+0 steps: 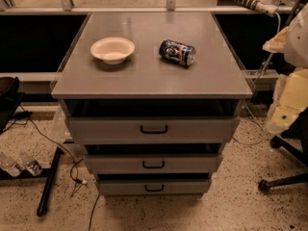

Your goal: Open top drawer

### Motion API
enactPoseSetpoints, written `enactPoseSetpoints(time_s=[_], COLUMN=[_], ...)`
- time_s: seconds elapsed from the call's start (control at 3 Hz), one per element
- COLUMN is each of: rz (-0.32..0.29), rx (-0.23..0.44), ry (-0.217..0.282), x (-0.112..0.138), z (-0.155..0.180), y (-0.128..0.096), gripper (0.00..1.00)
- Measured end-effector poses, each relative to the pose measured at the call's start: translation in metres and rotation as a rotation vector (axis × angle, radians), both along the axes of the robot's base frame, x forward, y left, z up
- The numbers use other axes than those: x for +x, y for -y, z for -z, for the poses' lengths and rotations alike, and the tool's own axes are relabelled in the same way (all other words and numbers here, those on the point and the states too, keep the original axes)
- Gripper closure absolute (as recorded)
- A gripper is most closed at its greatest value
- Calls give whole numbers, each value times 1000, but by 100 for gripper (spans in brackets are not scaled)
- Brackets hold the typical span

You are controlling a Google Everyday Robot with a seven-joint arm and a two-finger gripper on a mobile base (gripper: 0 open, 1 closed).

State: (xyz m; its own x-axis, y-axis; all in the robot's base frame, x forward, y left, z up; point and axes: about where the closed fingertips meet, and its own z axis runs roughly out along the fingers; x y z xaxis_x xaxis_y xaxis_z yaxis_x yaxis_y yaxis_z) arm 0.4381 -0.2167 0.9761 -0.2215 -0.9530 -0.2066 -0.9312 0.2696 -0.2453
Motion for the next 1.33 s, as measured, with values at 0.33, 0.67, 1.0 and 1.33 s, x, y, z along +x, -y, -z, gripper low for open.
enactPoseSetpoints(time_s=[0.33,0.67,1.0,1.33], rz=[0,-22,-77,-152], rx=[0,18,88,169], ry=[0,-14,-11,46], x=[0,0,2,7], z=[0,17,45,75], y=[0,-8,-19,-30], gripper=[0,0,0,0])
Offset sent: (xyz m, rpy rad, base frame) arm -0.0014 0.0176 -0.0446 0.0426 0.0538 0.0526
